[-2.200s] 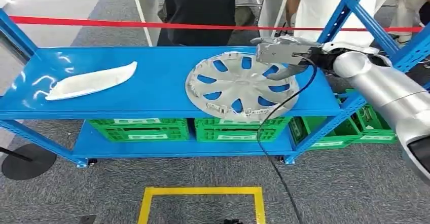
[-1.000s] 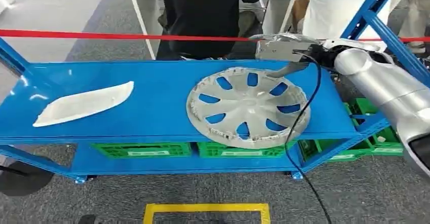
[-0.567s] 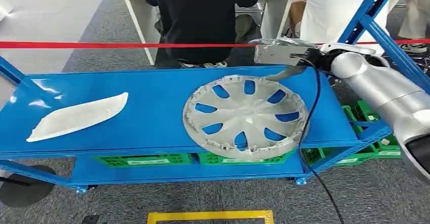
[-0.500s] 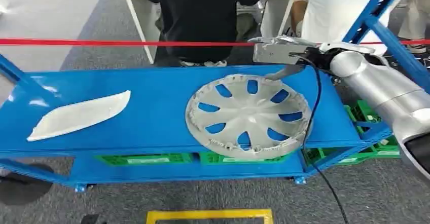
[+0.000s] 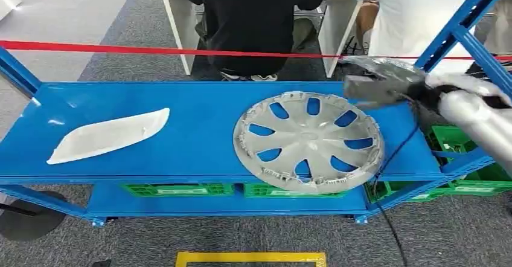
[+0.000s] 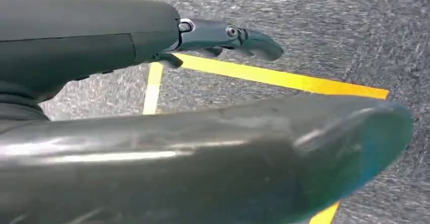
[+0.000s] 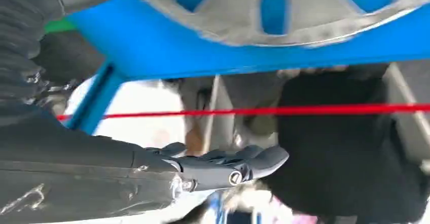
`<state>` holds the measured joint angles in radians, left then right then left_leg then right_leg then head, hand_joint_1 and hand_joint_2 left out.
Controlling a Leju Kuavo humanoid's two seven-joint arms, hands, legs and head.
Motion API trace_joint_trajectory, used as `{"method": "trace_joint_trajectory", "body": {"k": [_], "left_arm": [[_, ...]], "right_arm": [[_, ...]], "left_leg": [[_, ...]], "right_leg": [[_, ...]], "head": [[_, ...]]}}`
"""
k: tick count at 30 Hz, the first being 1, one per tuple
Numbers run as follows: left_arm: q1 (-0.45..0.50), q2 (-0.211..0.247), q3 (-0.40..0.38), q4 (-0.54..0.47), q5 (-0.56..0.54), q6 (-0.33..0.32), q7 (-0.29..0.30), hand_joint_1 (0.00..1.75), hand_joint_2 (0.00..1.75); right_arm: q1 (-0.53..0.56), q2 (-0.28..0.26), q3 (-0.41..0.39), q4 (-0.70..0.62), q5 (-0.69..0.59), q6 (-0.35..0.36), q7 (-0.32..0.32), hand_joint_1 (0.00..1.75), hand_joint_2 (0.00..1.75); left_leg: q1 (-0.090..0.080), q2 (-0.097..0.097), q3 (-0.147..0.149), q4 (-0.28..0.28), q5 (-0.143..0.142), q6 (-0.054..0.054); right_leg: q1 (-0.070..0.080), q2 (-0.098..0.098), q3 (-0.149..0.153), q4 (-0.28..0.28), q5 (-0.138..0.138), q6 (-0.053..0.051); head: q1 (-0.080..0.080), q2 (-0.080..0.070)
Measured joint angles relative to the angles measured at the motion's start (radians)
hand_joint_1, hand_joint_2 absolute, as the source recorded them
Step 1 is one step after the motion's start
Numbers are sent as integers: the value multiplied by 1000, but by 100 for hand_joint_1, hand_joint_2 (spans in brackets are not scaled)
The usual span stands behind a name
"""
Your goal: Take the parts from the cabinet and place them on the table.
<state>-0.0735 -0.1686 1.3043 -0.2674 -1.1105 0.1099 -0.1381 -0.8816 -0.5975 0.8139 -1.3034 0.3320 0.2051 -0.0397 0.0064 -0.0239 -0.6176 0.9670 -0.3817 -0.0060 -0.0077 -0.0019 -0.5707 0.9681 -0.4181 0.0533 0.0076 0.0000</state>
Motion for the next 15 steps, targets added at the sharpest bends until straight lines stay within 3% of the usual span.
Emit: {"method": "trace_joint_trajectory", "body": {"k": [2,4,9,15], "left_arm": [[0,-3,5,0,0,1,0,0,0],[-2,-7,6,0,1,2,-2,0,0],[0,-11,13,0,19,9,-8,0,0],[-3,-13,29,0,29,14,-9,0,0]], "right_arm": [[187,-33,-118,-136,90,-47,-42,0,175],[400,-34,-256,-264,195,-65,-88,0,175],[803,30,-536,-493,326,-94,-153,0,175],[1029,115,-697,-638,361,-98,-169,0,175]], "left_leg": [[1,0,3,0,-2,1],[2,0,4,-1,-3,1],[3,-1,4,-2,-4,-2],[3,1,8,-3,-7,-6]], "right_leg": [[1,1,2,0,-1,1],[3,1,2,1,-2,1],[4,-1,1,6,-7,-4],[3,3,-1,10,-10,-8]], "head": [[-1,0],[-1,0],[-2,0],[-1,0]]}}
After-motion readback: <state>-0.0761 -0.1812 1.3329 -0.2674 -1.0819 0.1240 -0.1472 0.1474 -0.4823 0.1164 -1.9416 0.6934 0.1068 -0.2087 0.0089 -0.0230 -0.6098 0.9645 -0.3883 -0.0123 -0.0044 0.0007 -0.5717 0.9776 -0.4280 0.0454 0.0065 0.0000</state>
